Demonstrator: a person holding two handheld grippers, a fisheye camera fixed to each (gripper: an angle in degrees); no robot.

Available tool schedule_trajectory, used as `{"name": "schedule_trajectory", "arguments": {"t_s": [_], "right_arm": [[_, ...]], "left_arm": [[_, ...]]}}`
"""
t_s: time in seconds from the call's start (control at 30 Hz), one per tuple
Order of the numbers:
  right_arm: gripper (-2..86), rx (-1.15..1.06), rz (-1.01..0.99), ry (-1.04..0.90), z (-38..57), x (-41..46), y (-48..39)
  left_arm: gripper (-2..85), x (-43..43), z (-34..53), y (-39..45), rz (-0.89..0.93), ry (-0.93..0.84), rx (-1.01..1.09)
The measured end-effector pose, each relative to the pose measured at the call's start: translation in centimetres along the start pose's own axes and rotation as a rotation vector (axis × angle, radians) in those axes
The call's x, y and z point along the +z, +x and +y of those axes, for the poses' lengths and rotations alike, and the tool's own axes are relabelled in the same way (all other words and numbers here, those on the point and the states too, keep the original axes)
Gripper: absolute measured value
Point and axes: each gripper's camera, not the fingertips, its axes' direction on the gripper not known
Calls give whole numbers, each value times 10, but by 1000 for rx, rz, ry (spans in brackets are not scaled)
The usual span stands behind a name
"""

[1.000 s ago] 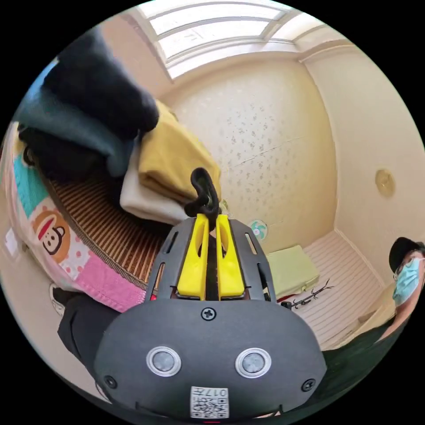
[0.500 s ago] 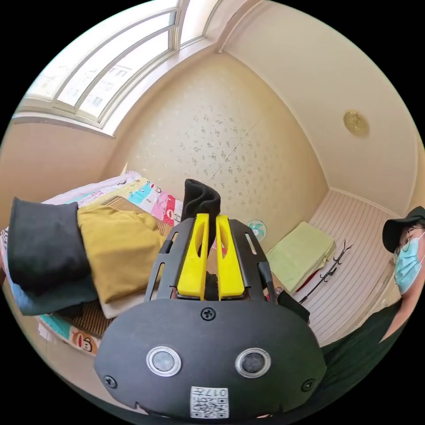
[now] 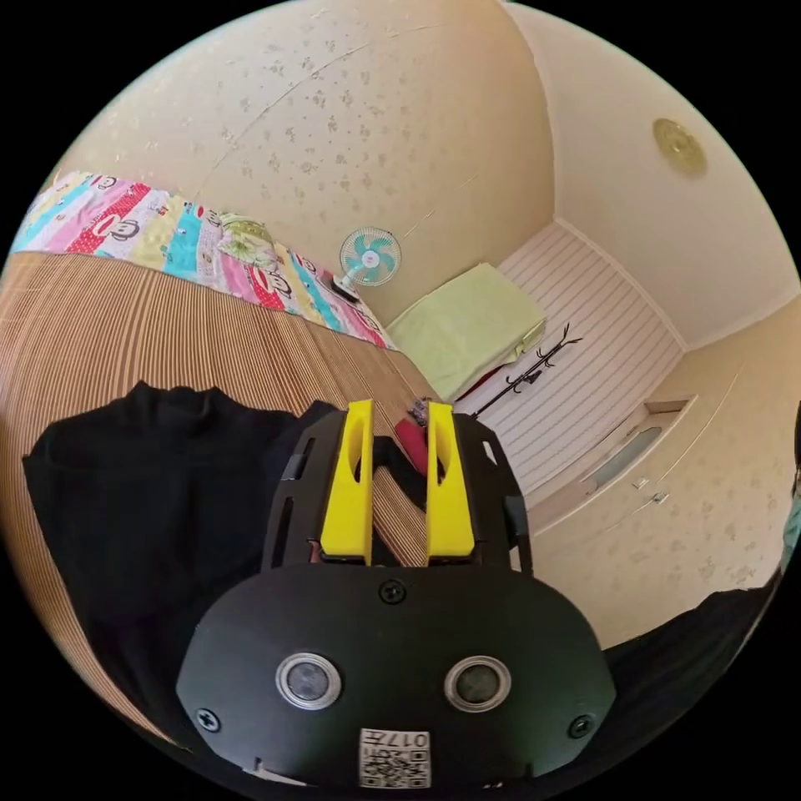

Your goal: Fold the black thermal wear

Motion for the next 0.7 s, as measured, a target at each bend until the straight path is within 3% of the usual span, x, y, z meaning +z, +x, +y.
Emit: {"name": "schedule_trajectory", "arguments": {"t_s": [0.3, 0.37, 0.5, 0.7], "right_arm": [[6, 145, 188, 88, -30, -8, 42], [5, 191, 211, -42, -42, 32, 43], [4, 248, 108, 24, -32, 33, 31], [6, 112, 5, -94, -6, 33, -23]], "left_arm": [[76, -37, 185, -85, -742, -417, -61], [45, -51, 194, -89, -732, -416, -26], [34, -57, 189, -95, -797, -471, -46], [14, -124, 220, -140, -660, -270, -279]]}}
